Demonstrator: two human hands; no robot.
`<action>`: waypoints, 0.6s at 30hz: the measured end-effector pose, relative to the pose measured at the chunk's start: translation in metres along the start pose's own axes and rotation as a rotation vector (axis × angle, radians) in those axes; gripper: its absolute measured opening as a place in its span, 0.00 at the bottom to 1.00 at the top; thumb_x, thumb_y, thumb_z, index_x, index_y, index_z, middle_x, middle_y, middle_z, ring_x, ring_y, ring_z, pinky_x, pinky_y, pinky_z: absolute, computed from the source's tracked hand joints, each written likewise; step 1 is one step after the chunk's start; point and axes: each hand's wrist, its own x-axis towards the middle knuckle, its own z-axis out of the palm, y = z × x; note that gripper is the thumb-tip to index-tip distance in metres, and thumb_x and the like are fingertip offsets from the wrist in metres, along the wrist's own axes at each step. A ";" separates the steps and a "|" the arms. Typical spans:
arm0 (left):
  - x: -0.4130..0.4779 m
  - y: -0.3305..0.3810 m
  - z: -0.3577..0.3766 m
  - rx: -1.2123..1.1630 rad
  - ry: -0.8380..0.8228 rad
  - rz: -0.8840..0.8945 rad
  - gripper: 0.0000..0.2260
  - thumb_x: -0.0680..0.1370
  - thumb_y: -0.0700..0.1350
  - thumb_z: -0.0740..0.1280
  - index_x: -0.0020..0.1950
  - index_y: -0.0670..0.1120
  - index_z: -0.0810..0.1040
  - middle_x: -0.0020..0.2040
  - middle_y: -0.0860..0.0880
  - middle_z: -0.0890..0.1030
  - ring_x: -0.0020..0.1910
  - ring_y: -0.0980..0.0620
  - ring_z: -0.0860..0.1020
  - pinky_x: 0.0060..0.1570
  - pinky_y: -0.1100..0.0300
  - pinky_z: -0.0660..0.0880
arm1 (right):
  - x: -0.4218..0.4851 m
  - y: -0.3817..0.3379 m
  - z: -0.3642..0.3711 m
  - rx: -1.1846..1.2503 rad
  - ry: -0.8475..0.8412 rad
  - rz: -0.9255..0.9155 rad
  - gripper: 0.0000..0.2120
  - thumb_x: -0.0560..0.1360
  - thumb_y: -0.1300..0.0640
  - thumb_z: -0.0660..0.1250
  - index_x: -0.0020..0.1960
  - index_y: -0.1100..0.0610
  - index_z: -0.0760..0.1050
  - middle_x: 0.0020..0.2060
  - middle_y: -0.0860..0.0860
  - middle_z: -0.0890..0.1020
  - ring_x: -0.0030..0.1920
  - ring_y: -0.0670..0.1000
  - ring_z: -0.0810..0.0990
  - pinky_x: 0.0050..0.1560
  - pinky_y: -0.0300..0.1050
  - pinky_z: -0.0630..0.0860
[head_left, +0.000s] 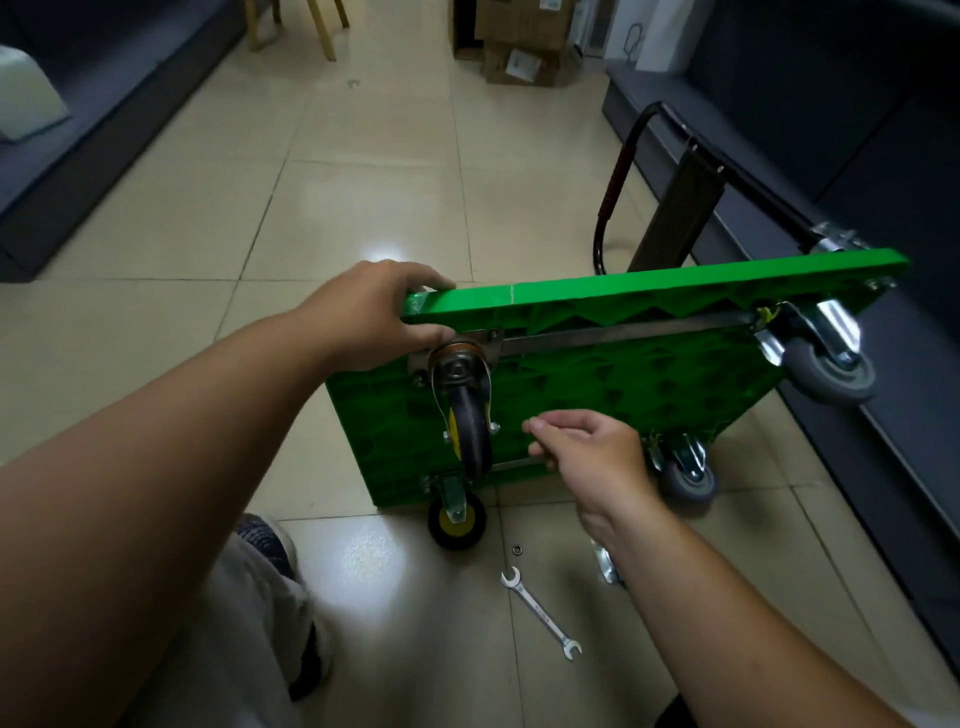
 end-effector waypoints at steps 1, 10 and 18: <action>0.001 -0.003 0.005 0.056 0.011 0.018 0.29 0.75 0.60 0.73 0.74 0.60 0.70 0.65 0.49 0.79 0.52 0.50 0.74 0.47 0.54 0.73 | 0.003 0.001 0.002 0.050 -0.012 0.044 0.06 0.74 0.66 0.74 0.50 0.62 0.81 0.38 0.55 0.87 0.35 0.47 0.83 0.35 0.35 0.76; 0.011 -0.013 0.007 0.129 0.034 0.111 0.29 0.74 0.59 0.74 0.74 0.61 0.72 0.60 0.49 0.82 0.50 0.49 0.76 0.48 0.53 0.74 | 0.006 -0.014 0.036 0.157 0.041 -0.304 0.14 0.73 0.69 0.74 0.56 0.60 0.80 0.45 0.56 0.86 0.44 0.51 0.87 0.46 0.38 0.81; 0.009 -0.017 0.012 0.182 0.063 0.137 0.32 0.75 0.57 0.74 0.76 0.63 0.67 0.63 0.52 0.82 0.56 0.47 0.79 0.44 0.56 0.67 | 0.009 -0.021 0.054 0.020 0.140 -0.544 0.11 0.72 0.66 0.77 0.48 0.54 0.79 0.42 0.52 0.84 0.41 0.50 0.83 0.44 0.37 0.79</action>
